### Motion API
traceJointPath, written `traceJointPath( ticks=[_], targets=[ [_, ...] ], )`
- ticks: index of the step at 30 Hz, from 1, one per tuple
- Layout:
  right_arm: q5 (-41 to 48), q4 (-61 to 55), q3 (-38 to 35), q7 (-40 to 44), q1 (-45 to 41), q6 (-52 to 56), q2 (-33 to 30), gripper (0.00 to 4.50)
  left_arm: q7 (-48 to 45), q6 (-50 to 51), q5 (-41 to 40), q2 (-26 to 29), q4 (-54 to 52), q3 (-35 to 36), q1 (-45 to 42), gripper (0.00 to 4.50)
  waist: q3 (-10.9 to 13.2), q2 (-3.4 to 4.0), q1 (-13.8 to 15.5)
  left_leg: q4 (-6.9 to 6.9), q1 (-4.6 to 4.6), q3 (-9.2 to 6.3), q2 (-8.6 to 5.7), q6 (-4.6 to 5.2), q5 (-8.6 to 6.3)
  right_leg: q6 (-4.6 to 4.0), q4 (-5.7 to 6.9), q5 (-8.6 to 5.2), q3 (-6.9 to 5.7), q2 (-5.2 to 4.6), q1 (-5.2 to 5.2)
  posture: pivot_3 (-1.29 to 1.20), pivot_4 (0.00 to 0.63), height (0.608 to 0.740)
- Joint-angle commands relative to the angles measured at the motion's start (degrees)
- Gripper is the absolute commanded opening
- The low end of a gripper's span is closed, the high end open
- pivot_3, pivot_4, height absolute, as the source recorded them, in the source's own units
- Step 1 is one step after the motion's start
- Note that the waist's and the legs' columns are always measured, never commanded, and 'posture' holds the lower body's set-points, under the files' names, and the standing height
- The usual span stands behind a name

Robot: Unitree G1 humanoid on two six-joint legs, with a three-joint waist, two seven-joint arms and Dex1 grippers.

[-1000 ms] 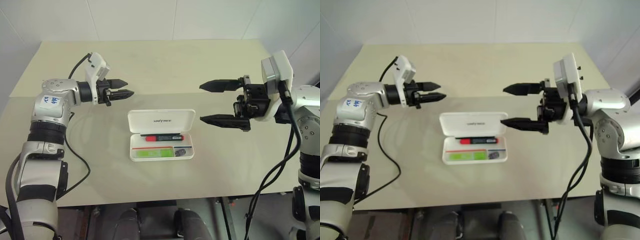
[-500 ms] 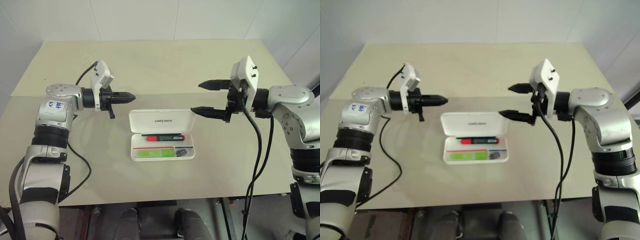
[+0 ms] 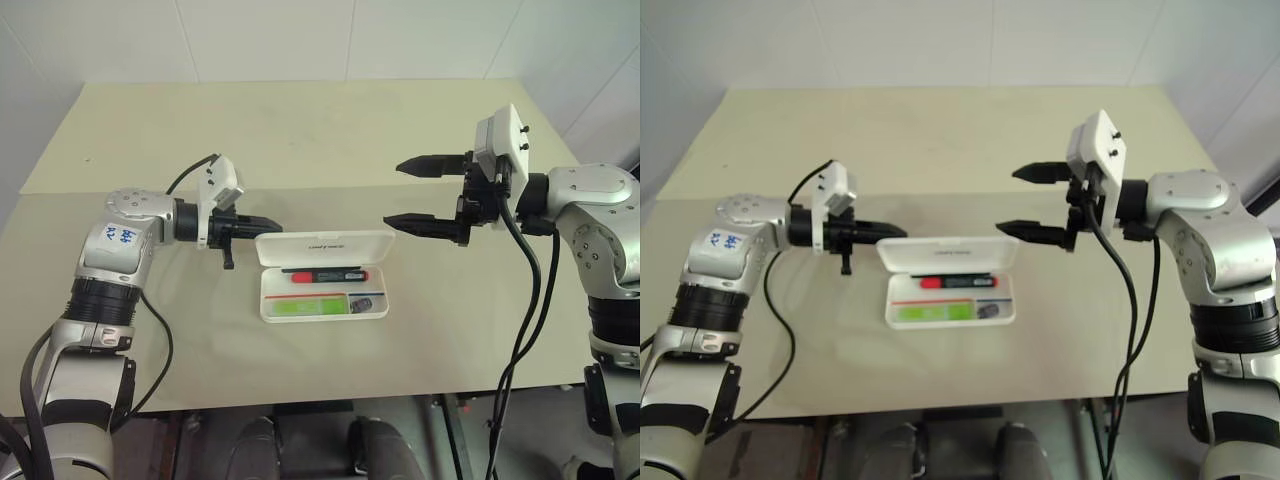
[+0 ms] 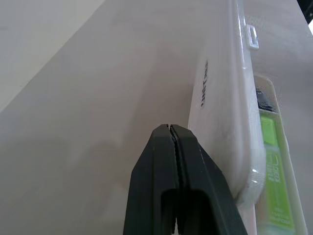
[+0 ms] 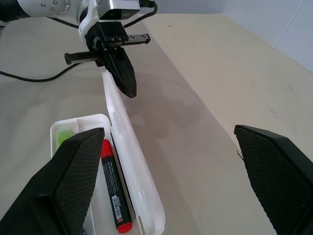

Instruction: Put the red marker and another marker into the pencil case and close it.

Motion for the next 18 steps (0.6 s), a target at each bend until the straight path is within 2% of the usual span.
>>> traceJointPath(
  ticks=[1, 10, 18],
  targets=[
    [0.49, -0.88, -1.93, 0.51, -0.98, -0.95, -1.19, 4.50, -0.19, 1.38, -1.21, 1.29, -4.66, 0.95, 1.05, 0.04, 0.00, 0.00, 0.01, 0.00, 0.00, 0.00, 0.00, 0.00, 0.00, 0.00, 0.00, 0.00, 0.00, -0.01, 0.00, 0.00, 0.150, 0.740],
    [0.16, -0.76, -1.63, 1.00, -1.22, -1.33, -0.97, 4.50, -0.58, 4.76, -1.75, 4.14, -17.07, -0.28, 6.98, 0.04, 0.00, 0.00, -0.01, -0.05, 0.01, 0.00, 0.00, 0.00, 0.00, 0.00, -0.03, 0.00, 0.03, 0.00, 0.00, 0.00, 0.150, 0.740],
    [-0.31, -0.72, -1.37, 1.45, -0.98, -1.65, -0.90, 4.50, -0.66, 7.02, -3.27, 6.38, -22.48, 0.02, 8.77, 0.04, 0.00, 0.00, 0.00, -0.07, 0.01, 0.00, 0.00, 0.01, -0.01, 0.00, -0.08, 0.00, 0.03, 0.00, 0.01, 0.00, 0.150, 0.740]
  ],
)
